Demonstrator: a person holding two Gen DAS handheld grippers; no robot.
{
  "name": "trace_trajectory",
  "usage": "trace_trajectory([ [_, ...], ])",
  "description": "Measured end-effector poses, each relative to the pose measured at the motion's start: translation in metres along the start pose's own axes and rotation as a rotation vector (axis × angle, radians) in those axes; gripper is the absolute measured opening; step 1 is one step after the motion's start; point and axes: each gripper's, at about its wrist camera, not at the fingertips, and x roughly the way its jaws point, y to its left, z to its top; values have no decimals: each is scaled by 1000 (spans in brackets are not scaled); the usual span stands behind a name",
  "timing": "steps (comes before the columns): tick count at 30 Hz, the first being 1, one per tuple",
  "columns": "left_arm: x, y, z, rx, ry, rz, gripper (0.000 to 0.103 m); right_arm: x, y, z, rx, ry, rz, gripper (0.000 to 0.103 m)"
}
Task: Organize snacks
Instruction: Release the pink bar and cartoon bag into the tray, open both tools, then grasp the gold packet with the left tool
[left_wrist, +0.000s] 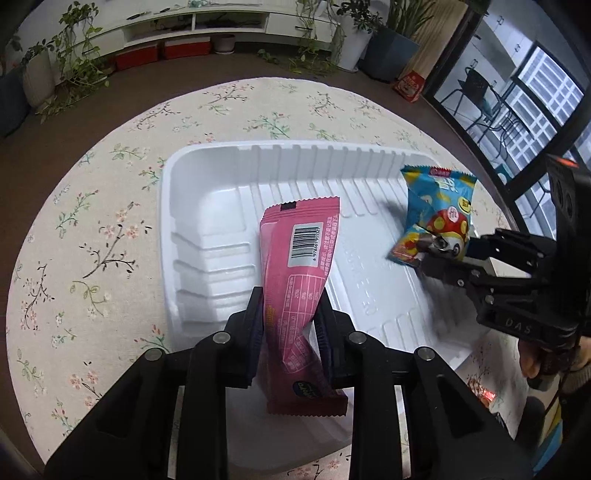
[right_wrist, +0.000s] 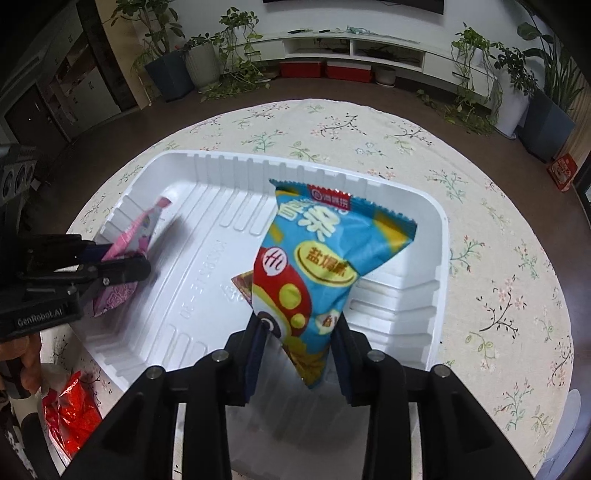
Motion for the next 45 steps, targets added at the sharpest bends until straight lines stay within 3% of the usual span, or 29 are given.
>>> trace_trajectory([
  [4,4,5,4,-11,-2,17,28,-9,-7,-3,21,-18,-1,51],
  [6,2,4,3,-10,-6,31,38,-12,-9,-4,27,-23,2,53],
  [7,0,4,3,-13,-11,34,49,-14,-9,-5,29,-24,0,53],
  [8,-3,4,4,-16,-21,30,54,-16,-10,-6,30,-25,-3,53],
  [12,-21,5,6,-26,-62,38,62,-30,-13,-12,27,-36,-9,56],
  [16,-60,8,4,-48,-138,55,93,-60,-19,-20,42,-90,3,64],
  [20,-116,8,-14,-33,-233,65,97,-111,-23,-45,60,-207,27,75],
  [26,-191,-11,-88,70,-365,27,103,-182,-19,-102,74,-365,82,86],
  [30,-222,-25,-146,78,-404,-28,103,-209,-4,-149,90,-402,141,86],
  [33,-233,-34,-195,48,-412,-14,103,-219,10,-185,113,-409,182,87],
  [38,-227,-55,-275,9,-375,-59,103,-217,37,-240,110,-354,163,87],
  [41,-209,-81,-308,81,-280,-128,102,-206,45,-260,130,-271,136,87],
  [45,-190,-118,-336,219,-190,-165,102,-199,40,-278,198,-252,164,87],
])
